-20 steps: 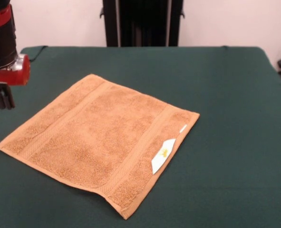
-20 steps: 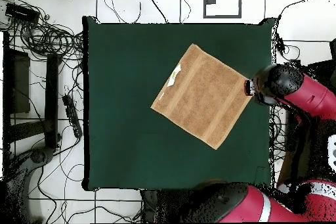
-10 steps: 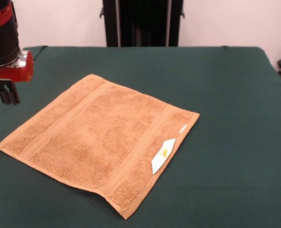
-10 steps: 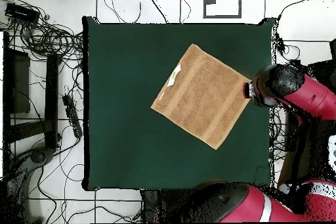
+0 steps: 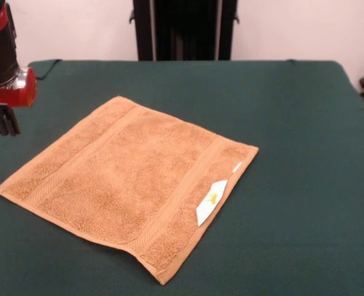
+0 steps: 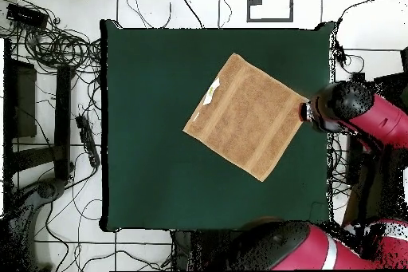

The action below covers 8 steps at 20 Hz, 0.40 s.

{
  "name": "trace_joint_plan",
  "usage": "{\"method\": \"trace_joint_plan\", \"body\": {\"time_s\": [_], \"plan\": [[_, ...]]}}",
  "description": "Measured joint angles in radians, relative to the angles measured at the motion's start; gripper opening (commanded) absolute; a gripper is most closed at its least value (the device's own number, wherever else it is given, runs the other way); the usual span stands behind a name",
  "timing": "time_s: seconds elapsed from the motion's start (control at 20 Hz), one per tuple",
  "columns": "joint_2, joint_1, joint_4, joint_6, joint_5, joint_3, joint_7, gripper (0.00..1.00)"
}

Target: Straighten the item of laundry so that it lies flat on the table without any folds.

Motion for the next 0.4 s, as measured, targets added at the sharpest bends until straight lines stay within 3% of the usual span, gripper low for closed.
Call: {"method": "trace_joint_plan", "body": {"time_s": [0.4], "plan": [[0.001, -0.013, 0.000, -0.003, -0.001, 0.000, 0.000, 0.00]]}}
